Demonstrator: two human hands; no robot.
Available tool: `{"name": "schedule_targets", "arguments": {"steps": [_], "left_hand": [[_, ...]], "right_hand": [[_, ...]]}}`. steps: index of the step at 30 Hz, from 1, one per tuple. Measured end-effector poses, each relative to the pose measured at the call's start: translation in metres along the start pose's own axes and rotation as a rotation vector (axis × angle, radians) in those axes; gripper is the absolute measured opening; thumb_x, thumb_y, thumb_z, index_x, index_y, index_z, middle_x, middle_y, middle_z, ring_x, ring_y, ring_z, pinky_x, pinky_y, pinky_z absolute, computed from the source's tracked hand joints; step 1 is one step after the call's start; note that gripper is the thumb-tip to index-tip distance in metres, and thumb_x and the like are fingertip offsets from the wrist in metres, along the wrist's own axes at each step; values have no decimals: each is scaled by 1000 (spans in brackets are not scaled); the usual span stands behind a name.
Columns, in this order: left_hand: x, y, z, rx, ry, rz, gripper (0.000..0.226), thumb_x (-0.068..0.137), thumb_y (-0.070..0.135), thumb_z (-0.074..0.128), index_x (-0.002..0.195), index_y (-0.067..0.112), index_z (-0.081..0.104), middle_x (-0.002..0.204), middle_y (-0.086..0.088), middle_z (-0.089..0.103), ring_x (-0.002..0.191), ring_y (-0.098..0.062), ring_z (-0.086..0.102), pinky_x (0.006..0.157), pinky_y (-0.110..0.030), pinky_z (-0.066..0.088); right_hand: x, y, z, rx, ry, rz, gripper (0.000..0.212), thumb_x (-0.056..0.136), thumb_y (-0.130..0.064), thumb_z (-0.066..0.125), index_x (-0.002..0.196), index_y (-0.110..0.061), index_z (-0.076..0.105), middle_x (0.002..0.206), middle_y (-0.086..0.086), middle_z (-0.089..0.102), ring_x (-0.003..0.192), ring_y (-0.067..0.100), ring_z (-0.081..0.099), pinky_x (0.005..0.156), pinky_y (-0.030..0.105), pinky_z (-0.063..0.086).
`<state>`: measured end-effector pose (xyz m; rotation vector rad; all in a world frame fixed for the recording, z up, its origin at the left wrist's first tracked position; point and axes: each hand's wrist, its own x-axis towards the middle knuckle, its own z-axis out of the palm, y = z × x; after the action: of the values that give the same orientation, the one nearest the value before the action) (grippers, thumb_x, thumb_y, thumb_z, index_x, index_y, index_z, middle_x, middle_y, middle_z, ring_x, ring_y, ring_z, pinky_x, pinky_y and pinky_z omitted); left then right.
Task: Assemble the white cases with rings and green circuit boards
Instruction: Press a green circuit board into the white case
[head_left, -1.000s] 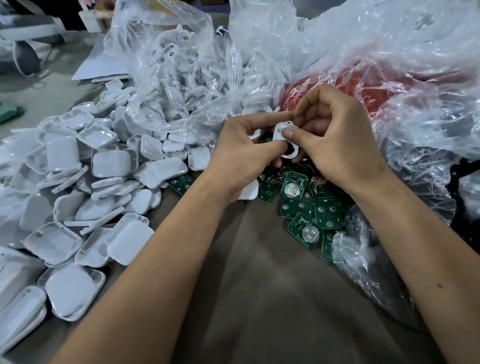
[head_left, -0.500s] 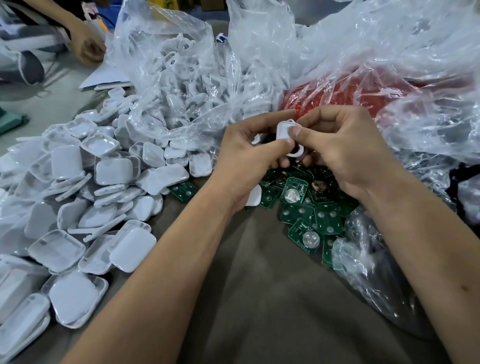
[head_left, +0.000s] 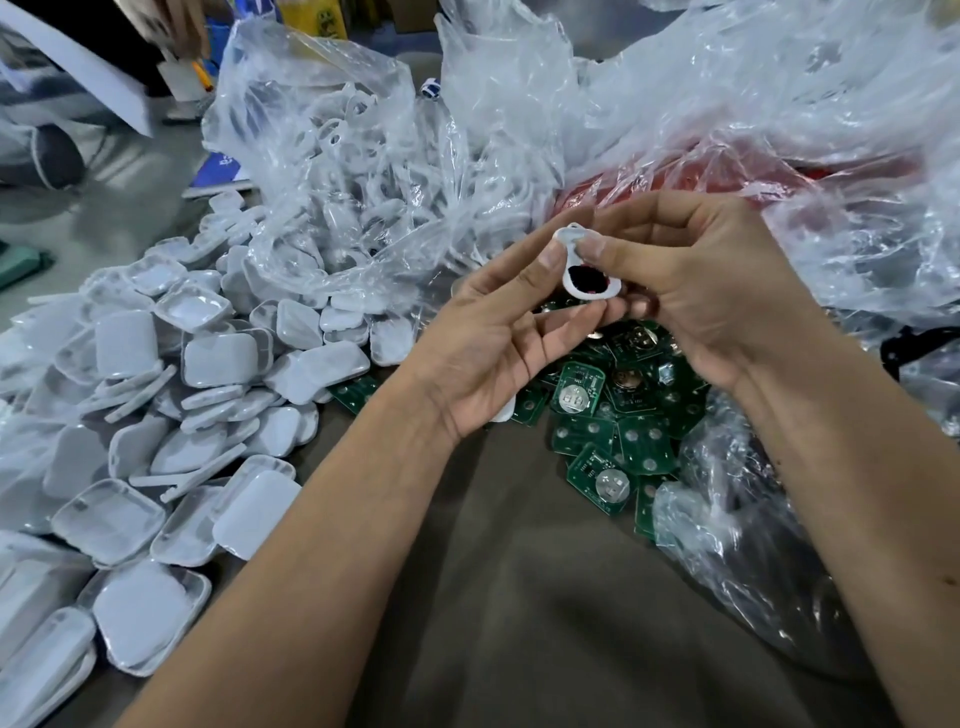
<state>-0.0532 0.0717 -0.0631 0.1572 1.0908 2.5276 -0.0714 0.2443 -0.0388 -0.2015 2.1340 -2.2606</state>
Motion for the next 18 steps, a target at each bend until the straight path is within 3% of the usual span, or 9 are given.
{"name": "schedule_targets", "arguments": {"steps": [3,6,11,13,15,18], "left_hand": [[1,0,0,8,-8,12,35,89,11,65,124,9,70,114,-19,73,86,-34,76,79,-30,64],[3,0,-1,-1,-9,25,33,91,10,64,124,11,71,119,-13,73,91,-32,75,82,-30,63],[4,0,-2,4,-38,45,32,91,9,64,122,14,73,119,-9,73,93,-29,74,79,-28,63],[5,0,-2,2,-18,53,33,91,10,65,123,13,72,123,-10,71,95,-25,73,79,-27,62],[5,0,-3,-27,18,62,36,88,11,68,124,12,72,122,-11,71,96,-23,72,79,-28,62],[6,0,-5,-77,44,78,34,87,11,68,121,11,72,112,-9,73,91,-20,74,77,-27,63]], "right_hand": [[0,3,2,-47,57,-35,21,80,-13,87,93,-11,71,82,14,74,67,28,63,47,27,46],[-2,5,5,-116,115,-167,22,79,-12,90,90,-12,70,80,14,68,63,20,65,47,27,51],[-4,4,11,-325,150,-379,9,85,-13,86,89,-13,77,77,6,73,65,21,72,57,45,63],[-5,6,13,-514,193,-472,6,88,-18,83,93,-16,81,81,0,74,71,16,71,64,38,62],[-5,6,19,-679,212,-588,10,91,-19,79,98,-13,81,86,-1,71,74,12,67,67,21,55],[-5,7,20,-747,157,-661,18,98,-19,70,99,-4,81,88,3,65,75,11,59,69,8,41]]}}
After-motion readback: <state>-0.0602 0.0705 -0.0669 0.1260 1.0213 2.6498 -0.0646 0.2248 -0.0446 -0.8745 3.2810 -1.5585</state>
